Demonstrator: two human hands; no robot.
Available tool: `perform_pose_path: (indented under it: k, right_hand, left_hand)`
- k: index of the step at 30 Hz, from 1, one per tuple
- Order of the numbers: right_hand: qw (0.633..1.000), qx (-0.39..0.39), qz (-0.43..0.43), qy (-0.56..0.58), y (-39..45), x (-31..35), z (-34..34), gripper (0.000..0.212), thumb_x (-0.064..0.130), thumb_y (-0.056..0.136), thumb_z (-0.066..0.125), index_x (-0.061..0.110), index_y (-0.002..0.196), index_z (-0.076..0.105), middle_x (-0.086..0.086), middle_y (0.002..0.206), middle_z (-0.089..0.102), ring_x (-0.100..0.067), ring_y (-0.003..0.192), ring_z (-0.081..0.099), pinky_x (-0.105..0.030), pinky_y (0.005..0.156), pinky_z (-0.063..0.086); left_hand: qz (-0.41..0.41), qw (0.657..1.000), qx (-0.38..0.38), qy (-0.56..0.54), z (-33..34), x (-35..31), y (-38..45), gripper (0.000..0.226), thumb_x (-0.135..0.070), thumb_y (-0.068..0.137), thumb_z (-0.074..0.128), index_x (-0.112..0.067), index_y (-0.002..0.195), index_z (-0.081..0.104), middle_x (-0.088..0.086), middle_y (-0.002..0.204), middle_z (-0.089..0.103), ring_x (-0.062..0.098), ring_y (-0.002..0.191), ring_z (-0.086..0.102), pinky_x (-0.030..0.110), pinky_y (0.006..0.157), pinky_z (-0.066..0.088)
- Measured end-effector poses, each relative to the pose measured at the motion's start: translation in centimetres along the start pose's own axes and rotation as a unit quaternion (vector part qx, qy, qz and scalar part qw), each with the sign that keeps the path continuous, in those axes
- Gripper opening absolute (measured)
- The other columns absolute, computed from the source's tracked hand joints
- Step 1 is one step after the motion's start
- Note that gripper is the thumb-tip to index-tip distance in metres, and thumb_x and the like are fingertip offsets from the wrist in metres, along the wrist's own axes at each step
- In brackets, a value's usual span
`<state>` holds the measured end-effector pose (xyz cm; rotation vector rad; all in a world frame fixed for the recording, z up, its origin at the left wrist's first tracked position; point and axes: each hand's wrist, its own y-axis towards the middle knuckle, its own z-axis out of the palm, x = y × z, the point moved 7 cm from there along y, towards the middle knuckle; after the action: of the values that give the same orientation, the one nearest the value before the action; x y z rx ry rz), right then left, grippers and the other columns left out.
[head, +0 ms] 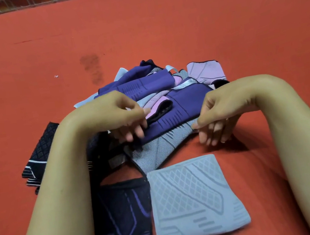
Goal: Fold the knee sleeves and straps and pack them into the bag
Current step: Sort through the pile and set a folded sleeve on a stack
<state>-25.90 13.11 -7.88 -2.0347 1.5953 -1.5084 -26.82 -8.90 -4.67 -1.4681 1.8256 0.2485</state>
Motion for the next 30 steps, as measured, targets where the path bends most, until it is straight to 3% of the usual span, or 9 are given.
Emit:
perform_pose_path:
  k: [3,6,9,11,13,16,22,26,30]
  right_hand:
    - [0.998,-0.059,-0.038,0.006,0.1,0.8,-1.0,0.041,0.033,0.105,0.057,0.001,0.093,0.08,-0.011,0.085,0.08,-0.022,0.08,0.078,-0.028,0.067,0.062]
    - [0.982,-0.16,-0.096,-0.004,0.1,2.3,-2.4,0.046,0.035,0.107,0.053,0.004,0.083,0.076,-0.01,0.075,0.078,-0.015,0.062,0.069,-0.025,0.061,0.057]
    - [0.93,-0.314,-0.187,0.043,0.9,3.6,-4.3,0.043,0.031,0.108,0.051,0.01,0.08,0.076,0.002,0.073,0.077,-0.003,0.062,0.067,-0.019,0.062,0.055]
    - [0.895,-0.377,-0.228,0.072,2.4,3.5,-4.4,0.036,0.032,0.104,0.053,0.019,0.083,0.078,0.009,0.083,0.078,-0.002,0.081,0.072,-0.027,0.081,0.06]
    - [0.884,-0.388,-0.243,0.092,4.5,2.5,-3.8,0.028,0.027,0.101,0.054,0.021,0.087,0.077,0.01,0.091,0.078,-0.004,0.092,0.072,-0.034,0.091,0.057]
    - [0.867,-0.378,-0.251,0.206,5.2,1.4,-3.7,0.026,0.013,0.103,0.053,0.017,0.089,0.075,0.002,0.093,0.078,-0.007,0.09,0.073,-0.023,0.077,0.056]
    - [0.809,-0.347,-0.26,0.396,5.4,0.7,-4.2,0.013,0.007,0.107,0.05,0.008,0.111,0.062,-0.017,0.109,0.071,-0.017,0.087,0.077,-0.021,0.07,0.059]
    - [0.771,-0.352,-0.276,0.453,5.0,0.5,-4.3,0.032,0.007,0.104,0.059,0.01,0.133,0.046,-0.024,0.129,0.063,-0.03,0.098,0.077,-0.03,0.077,0.063]
    - [0.756,-0.321,-0.301,0.485,4.5,1.1,-4.2,0.046,0.018,0.103,0.063,0.023,0.143,0.042,-0.011,0.125,0.068,-0.021,0.096,0.074,-0.033,0.079,0.062]
  left_hand:
    - [0.049,0.971,-0.23,0.046,-3.2,0.7,1.3,0.028,-0.036,0.1,0.064,-0.02,0.079,0.072,-0.008,0.065,0.066,0.013,0.061,0.061,0.029,0.061,0.045]
    - [0.051,0.938,-0.333,0.079,-3.3,2.1,2.8,0.011,-0.027,0.094,0.065,-0.022,0.102,0.069,-0.001,0.1,0.068,0.023,0.096,0.064,0.036,0.084,0.047]
    - [-0.028,0.951,-0.286,0.111,-1.4,4.4,5.0,0.045,-0.035,0.097,0.059,-0.023,0.14,0.054,0.012,0.138,0.056,0.038,0.132,0.048,0.05,0.11,0.04]
    - [-0.074,0.955,-0.273,0.092,-0.7,5.5,5.7,0.055,-0.039,0.1,0.055,-0.023,0.151,0.045,0.012,0.145,0.055,0.04,0.139,0.044,0.053,0.115,0.037]
    - [-0.063,0.947,-0.302,0.092,-1.0,5.6,5.7,0.052,-0.04,0.099,0.057,-0.024,0.148,0.053,0.008,0.143,0.062,0.037,0.136,0.051,0.05,0.112,0.041]
    - [-0.047,0.921,-0.37,0.11,-1.8,5.8,4.8,0.027,-0.032,0.1,0.062,-0.024,0.123,0.072,0.009,0.122,0.074,0.036,0.121,0.061,0.043,0.096,0.049]
    - [0.097,0.9,-0.426,-0.018,-4.1,2.5,3.1,0.02,-0.021,0.105,0.052,-0.007,0.097,0.064,0.008,0.086,0.066,0.018,0.078,0.052,0.031,0.067,0.034]
    - [0.139,0.905,-0.357,-0.185,-4.4,1.5,3.0,0.025,-0.036,0.103,0.05,-0.018,0.1,0.067,-0.003,0.088,0.065,0.014,0.08,0.056,0.035,0.076,0.045]
    - [0.136,0.876,-0.283,-0.367,-2.4,1.5,4.0,0.024,-0.028,0.108,0.05,-0.01,0.108,0.066,0.013,0.099,0.066,0.023,0.091,0.059,0.041,0.083,0.047]
